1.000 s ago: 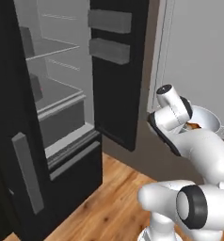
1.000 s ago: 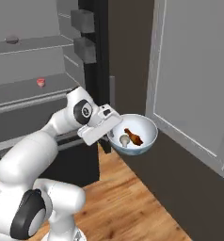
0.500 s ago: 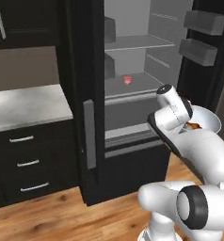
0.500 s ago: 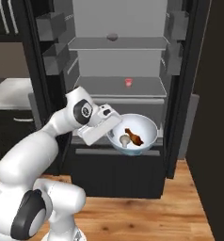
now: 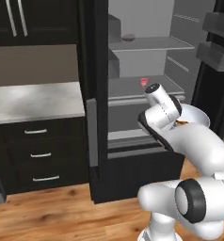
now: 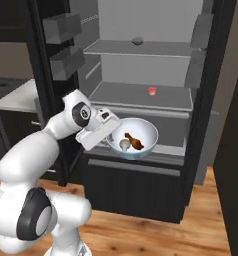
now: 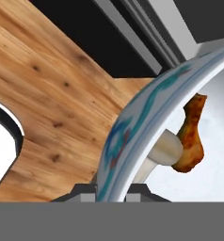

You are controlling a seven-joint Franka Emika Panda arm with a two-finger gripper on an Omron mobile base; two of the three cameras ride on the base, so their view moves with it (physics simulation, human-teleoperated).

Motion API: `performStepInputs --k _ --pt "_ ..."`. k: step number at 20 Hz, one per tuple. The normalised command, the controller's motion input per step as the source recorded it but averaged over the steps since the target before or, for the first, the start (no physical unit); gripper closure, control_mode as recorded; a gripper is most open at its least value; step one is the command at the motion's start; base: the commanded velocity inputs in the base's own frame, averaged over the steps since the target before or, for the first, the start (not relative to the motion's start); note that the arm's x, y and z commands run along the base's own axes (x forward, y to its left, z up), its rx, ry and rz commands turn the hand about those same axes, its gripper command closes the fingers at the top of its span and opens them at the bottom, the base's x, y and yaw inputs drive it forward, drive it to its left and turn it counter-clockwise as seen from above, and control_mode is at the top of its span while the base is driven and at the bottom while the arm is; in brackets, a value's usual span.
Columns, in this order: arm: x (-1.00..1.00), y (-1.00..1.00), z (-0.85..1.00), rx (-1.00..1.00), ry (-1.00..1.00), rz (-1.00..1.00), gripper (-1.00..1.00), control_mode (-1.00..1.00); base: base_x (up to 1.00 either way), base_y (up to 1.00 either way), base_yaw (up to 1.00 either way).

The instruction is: Pick the chicken drumstick and mushroom from their plates and place them in the bowl. Then put the bowl in the fridge.

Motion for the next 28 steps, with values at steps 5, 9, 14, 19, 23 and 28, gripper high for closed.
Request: performStepInputs --k 5,9,14,19,23,28 --pt "0.00 0.00 0.00 0.00 0.00 0.00 1.00 1.00 0.41 -0.43 0.19" --pt "0.00 0.00 0.00 0.00 0.00 0.00 1.00 1.00 0.62 -0.10 0.16" --pt "0.00 0.00 0.00 0.00 0.00 0.00 1.00 1.00 0.56 -0.31 0.15" --pt "0.00 0.00 0.00 0.00 0.00 0.00 1.00 1.00 0.56 -0.27 0.00" --pt "0.00 0.00 0.00 0.00 0.00 0.00 1.00 1.00 0.51 -0.31 0.01" --pt "0.00 0.00 0.00 0.00 0.00 0.00 1.00 1.00 0.42 -0.32 -0.06"
